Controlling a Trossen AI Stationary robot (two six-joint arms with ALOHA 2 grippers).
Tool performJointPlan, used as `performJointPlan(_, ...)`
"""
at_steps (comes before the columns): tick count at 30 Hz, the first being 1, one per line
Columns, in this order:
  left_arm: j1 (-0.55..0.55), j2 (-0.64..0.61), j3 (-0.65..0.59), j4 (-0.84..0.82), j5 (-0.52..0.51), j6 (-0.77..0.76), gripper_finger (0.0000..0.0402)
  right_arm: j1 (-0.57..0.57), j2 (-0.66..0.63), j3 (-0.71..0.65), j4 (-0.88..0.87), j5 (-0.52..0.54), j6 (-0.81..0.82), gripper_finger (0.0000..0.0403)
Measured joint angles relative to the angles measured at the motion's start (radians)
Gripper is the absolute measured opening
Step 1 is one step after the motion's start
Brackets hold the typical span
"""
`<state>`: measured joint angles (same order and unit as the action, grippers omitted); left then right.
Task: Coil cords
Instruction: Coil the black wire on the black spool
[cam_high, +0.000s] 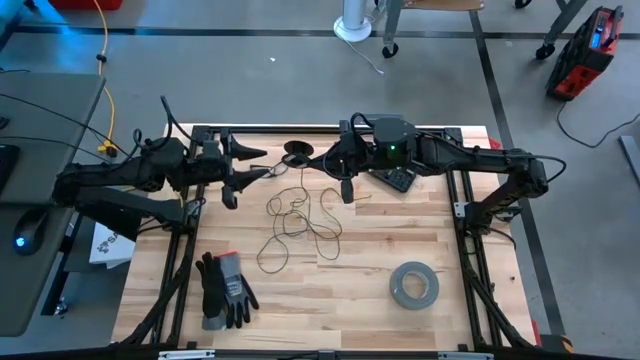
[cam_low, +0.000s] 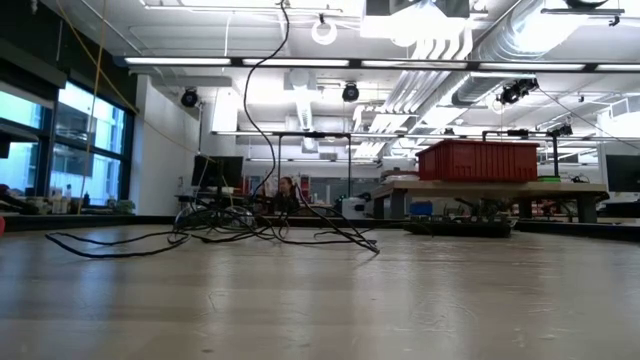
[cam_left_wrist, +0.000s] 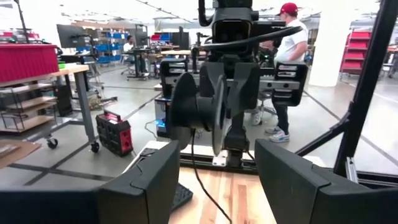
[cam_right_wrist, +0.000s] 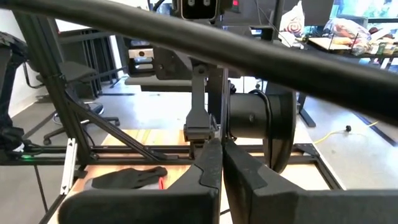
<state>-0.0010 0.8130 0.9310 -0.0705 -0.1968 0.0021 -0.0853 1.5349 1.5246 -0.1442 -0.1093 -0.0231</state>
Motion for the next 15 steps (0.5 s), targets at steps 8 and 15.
performJointPlan(8, 0.000, 0.002, 0.000, -0.003, -0.001, -0.033, 0.0204, -0.012, 0.000, 0.000, -0.003, -0.016, 0.023, 0.0000)
performJointPlan(15, 0.000, 0.002, 0.000, 0.032, -0.048, 0.042, 0.0204, -0.014, 0.000, 0.000, -0.003, -0.017, -0.008, 0.0000)
